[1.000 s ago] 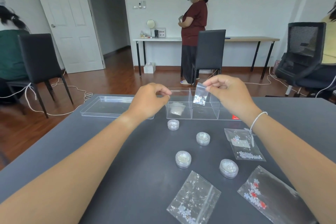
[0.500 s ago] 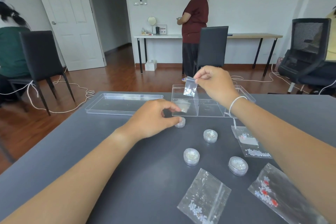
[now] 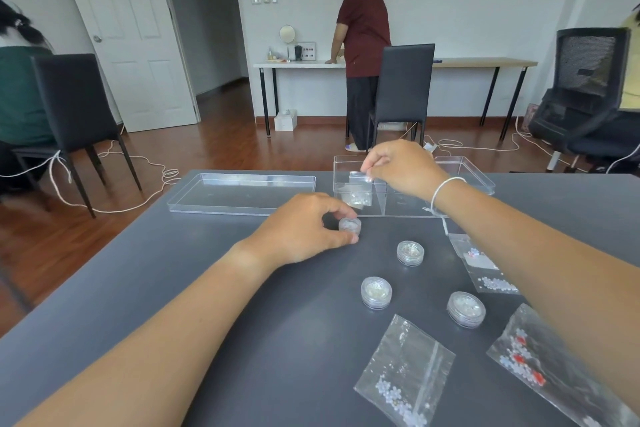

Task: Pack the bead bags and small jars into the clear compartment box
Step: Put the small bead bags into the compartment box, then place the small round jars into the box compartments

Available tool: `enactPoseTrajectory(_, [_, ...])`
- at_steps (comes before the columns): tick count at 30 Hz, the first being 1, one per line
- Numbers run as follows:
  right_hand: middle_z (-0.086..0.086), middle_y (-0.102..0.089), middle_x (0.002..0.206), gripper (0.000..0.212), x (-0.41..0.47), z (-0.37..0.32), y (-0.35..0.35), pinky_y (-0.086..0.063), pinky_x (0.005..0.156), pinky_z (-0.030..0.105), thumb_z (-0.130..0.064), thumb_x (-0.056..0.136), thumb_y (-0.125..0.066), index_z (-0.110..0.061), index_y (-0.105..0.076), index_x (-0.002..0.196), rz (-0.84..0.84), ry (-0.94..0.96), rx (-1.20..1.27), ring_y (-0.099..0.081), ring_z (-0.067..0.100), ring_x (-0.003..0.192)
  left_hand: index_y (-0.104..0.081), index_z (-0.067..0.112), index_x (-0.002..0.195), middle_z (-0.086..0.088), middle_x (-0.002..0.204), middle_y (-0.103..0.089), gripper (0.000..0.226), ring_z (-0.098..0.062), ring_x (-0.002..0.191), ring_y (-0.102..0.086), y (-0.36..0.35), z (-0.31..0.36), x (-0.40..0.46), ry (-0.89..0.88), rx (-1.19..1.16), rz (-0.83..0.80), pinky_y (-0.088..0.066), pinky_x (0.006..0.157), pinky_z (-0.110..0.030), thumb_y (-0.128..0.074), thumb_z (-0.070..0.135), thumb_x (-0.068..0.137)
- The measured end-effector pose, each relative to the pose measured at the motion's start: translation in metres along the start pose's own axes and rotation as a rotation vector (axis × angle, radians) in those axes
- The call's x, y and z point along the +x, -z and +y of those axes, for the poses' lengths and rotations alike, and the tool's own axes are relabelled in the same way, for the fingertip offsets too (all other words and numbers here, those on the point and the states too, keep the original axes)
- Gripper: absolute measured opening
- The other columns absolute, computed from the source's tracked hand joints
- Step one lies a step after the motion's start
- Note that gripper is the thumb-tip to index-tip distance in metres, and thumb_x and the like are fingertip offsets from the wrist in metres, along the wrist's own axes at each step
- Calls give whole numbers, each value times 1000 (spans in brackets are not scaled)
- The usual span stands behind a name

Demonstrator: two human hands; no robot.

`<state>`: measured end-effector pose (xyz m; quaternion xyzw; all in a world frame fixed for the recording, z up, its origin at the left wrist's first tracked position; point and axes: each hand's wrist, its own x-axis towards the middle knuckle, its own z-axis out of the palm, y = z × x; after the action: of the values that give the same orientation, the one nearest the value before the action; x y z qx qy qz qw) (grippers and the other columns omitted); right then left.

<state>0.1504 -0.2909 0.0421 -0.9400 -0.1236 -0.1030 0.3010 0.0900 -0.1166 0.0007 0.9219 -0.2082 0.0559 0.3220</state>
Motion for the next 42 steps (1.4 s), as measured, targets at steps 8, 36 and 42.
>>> enactPoseTrajectory(8, [-7,-69,103,24,-12,5,6,-22,90,33,-18,88,-49,-30,-70,85,137,141,-131,-54,16,101,-66,35,94,24,79,-54,19,22,67,-45,-3,-4,1,-26,0,8,-34,58,-2,-68,34,75])
enactPoseTrajectory(36, [-29,-61,85,17,-96,43,37,-41,80,26,-38,71,-69,-44,-58,83,-309,245,37,-50,7,89,-66,43,81,18,87,-62,9,-4,56,-45,-6,25,-1,-95,-113,153,-40,60,-8,-68,37,74])
enactPoseTrajectory(42, [-20,-63,86,15,-84,54,67,-43,81,27,-41,66,-70,-42,-61,77,-126,234,98,-53,6,80,-66,40,81,16,88,-64,10,-2,49,-44,7,47,26,-152,-158,218,-37,57,-5,-69,33,74])
